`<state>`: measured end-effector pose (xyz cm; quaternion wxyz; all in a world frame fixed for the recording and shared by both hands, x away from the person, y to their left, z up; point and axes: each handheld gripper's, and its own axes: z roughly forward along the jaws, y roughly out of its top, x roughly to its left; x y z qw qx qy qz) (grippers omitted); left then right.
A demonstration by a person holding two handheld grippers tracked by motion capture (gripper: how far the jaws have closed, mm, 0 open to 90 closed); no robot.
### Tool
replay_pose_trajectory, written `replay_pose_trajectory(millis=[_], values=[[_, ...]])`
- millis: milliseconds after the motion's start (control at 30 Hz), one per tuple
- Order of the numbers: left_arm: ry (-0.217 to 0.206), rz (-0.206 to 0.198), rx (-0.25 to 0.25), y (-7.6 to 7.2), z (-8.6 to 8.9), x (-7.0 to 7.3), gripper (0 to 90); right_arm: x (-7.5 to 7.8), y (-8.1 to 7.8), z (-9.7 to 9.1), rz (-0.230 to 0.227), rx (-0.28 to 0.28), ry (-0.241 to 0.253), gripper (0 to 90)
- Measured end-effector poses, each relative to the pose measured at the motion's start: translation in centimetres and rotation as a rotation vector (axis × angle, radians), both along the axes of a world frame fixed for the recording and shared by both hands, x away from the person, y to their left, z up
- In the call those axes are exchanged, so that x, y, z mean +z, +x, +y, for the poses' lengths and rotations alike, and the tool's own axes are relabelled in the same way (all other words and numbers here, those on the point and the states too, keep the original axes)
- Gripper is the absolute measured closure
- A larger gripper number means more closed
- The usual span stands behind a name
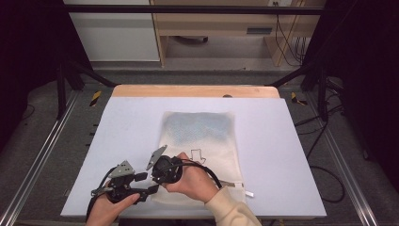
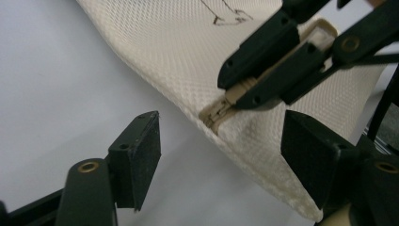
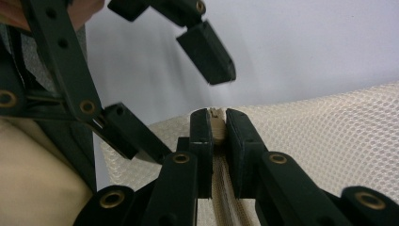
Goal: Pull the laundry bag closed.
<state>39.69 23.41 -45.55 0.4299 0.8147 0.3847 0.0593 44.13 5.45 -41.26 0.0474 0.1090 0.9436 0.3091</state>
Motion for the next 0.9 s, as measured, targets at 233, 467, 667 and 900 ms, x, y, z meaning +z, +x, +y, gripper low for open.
replay_pose_trajectory(millis=[233, 467, 667, 900], values=[[-0.019, 0.032, -0.003, 0.3, -0.1, -0.4, 35.3, 0.2, 0.0, -0.1, -0.006, 0.003, -0.001, 81.8], [-0.025, 0.056, -0.02, 0.5, -0.6, -0.7, 47.5, 0.4, -0.1, -0.1, -0.006, 0.003, -0.001, 81.9], [-0.07, 0.085, -0.047, 1.4, -0.5, -1.1, 53.2, 0.5, -0.1, -0.1, -0.015, -0.006, 0.015, 81.9], [-0.104, 0.101, -0.074, 2.0, -0.7, -1.4, 55.1, 0.6, 0.0, -0.2, -0.01, -0.007, 0.021, 81.9]])
